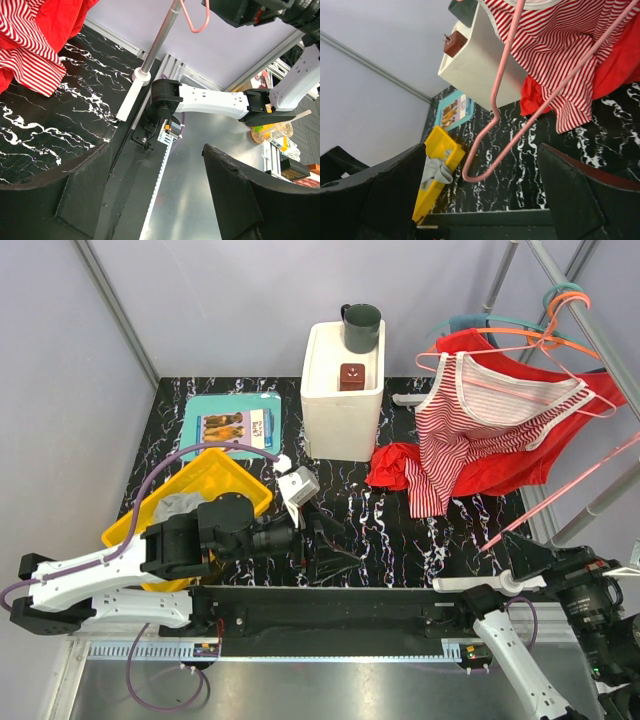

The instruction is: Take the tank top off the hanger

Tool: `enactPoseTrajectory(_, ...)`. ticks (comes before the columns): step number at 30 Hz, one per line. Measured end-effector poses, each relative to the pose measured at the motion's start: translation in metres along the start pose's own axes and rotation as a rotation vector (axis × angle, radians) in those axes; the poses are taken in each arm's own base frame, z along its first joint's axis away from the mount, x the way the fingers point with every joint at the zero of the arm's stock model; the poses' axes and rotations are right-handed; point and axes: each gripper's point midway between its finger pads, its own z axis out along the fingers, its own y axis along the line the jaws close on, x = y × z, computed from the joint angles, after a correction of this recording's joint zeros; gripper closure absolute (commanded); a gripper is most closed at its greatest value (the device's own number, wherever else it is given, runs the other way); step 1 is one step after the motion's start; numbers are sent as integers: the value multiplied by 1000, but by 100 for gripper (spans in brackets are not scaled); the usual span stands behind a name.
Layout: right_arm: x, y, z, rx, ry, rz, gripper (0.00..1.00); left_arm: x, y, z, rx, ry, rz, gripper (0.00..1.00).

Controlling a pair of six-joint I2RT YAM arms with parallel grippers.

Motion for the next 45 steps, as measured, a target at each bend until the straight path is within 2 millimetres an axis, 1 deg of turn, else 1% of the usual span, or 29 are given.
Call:
enactPoseTrajectory(2, -2, -1, -5, 11, 8, -32, 0, -1, 1, -1, -5, -5, 1, 21)
enactPoseTrajectory(5, -11, 8, -13, -11, 18, -83, 0, -3, 4, -3, -22, -15, 1, 21)
enactPoseTrajectory(10, -27, 47, -20, -124, 63, -172, 0, -8, 10, -10, -56, -38, 0, 19)
enactPoseTrajectory(13, -37, 73, -17, -189, 84, -210, 1, -8, 14, -11, -80, -41, 0, 18)
enactPoseTrajectory(14, -40, 85, -13, -225, 92, -222, 1, -7, 16, -11, -89, -41, 0, 18)
enactPoseTrajectory(16, -40, 100, -5, -276, 116, -228, 2, -8, 19, -11, -109, -44, 0, 18)
enactPoseTrajectory(17, -38, 111, 0, -322, 138, -224, 3, -8, 21, -12, -118, -47, -1, 18)
enactPoseTrajectory(19, -32, 127, 14, -388, 174, -211, 3, -8, 25, -13, -138, -49, -3, 17)
enactPoseTrajectory(22, -20, 138, 40, -429, 233, -178, 3, -5, 31, -17, -166, -48, -5, 16)
enactPoseTrajectory(24, -12, 146, 62, -449, 273, -151, 5, -2, 35, -20, -185, -40, -7, 16)
enactPoseTrajectory(28, -7, 156, 100, -448, 306, -109, 6, 4, 41, -25, -211, -34, -17, 15)
enactPoseTrajectory(31, -9, 158, 125, -426, 299, -93, 6, 10, 47, -33, -226, -32, -22, 14)
enactPoseTrajectory(34, -12, 152, 149, -361, 265, -84, 8, 12, 49, -41, -234, -40, -27, 14)
enactPoseTrajectory(37, -21, 137, 174, -250, 202, -72, 8, 12, 50, -42, -236, -43, -28, 14)
enactPoseTrajectory(41, -33, 111, 211, -83, 99, -43, 14, 17, 52, -35, -246, -19, -21, 14)
enactPoseTrajectory(42, -35, 105, 220, -44, 79, -37, 13, 19, 53, -33, -247, -10, -19, 14)
enactPoseTrajectory(45, -35, 89, 250, 61, 35, -20, 17, 27, 55, -25, -256, 28, -10, 14)
